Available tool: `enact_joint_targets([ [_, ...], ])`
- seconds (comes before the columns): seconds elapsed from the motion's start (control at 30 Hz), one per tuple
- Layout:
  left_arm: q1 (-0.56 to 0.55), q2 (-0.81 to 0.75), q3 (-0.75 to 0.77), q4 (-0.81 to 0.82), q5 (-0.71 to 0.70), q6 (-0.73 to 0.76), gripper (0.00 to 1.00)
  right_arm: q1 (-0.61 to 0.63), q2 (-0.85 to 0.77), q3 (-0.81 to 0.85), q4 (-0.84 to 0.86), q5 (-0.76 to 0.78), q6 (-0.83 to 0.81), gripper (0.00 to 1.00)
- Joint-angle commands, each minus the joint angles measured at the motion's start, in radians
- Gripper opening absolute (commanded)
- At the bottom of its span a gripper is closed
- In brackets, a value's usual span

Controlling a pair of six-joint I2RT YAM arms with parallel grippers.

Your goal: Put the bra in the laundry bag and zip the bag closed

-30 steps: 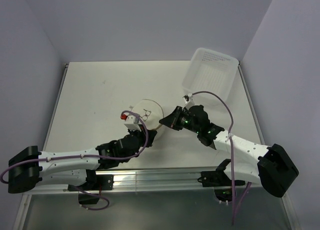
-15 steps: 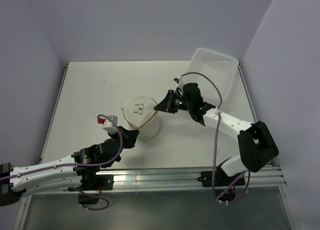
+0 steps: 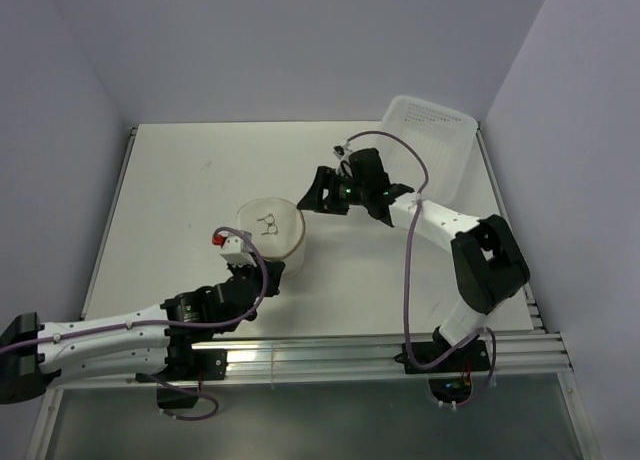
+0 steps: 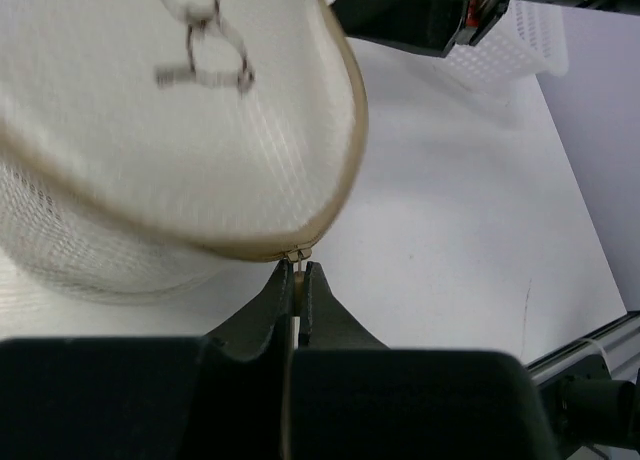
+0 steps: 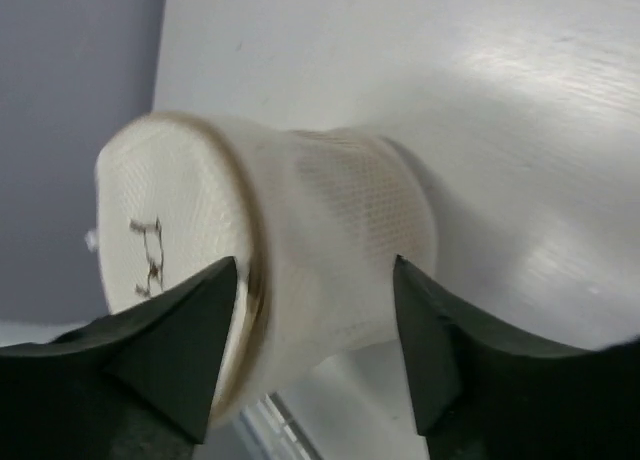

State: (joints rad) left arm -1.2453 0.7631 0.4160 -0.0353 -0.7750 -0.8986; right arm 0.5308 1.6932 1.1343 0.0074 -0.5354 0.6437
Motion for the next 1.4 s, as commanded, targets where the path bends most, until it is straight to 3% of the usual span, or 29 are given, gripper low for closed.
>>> enact_joint_targets([
  [0.0,-0.013,0.054,0.073,0.167,0.06,0.061,0.0,-0.035,-0.16,-0.102,0.052,0.178,-0.001,0.73],
  [0.17,-0.011,0.149,0.113,0.221,0.069,0.07,0.0,0.017,-0.444,-0.4,0.219,0.255,0.143,0.74],
  [0.27,-0.011,0.189,0.124,0.261,0.095,0.072,0.0,0.089,-0.532,-0.502,0.293,0.285,0.204,0.74],
  [0.57,-0.013,0.205,0.109,0.287,0.112,0.061,0.0,0.179,-0.53,-0.55,0.361,0.299,0.3,0.62],
  [0.77,-0.013,0.206,0.101,0.295,0.112,0.064,0.0,0.184,-0.535,-0.545,0.321,0.333,0.292,0.61],
  [0.93,-0.013,0.194,0.099,0.287,0.091,0.079,0.0,0.195,-0.584,-0.562,0.258,0.408,0.263,0.68],
  [1.17,-0.013,0.225,0.112,0.295,0.108,0.081,0.0,0.209,-0.555,-0.536,0.249,0.377,0.254,0.57],
  [1.27,-0.013,0.222,0.11,0.285,0.102,0.081,0.0,0.212,-0.538,-0.507,0.218,0.374,0.238,0.59],
  [1.37,-0.013,0.209,0.107,0.273,0.089,0.081,0.0,0.215,-0.546,-0.508,0.204,0.383,0.231,0.68],
])
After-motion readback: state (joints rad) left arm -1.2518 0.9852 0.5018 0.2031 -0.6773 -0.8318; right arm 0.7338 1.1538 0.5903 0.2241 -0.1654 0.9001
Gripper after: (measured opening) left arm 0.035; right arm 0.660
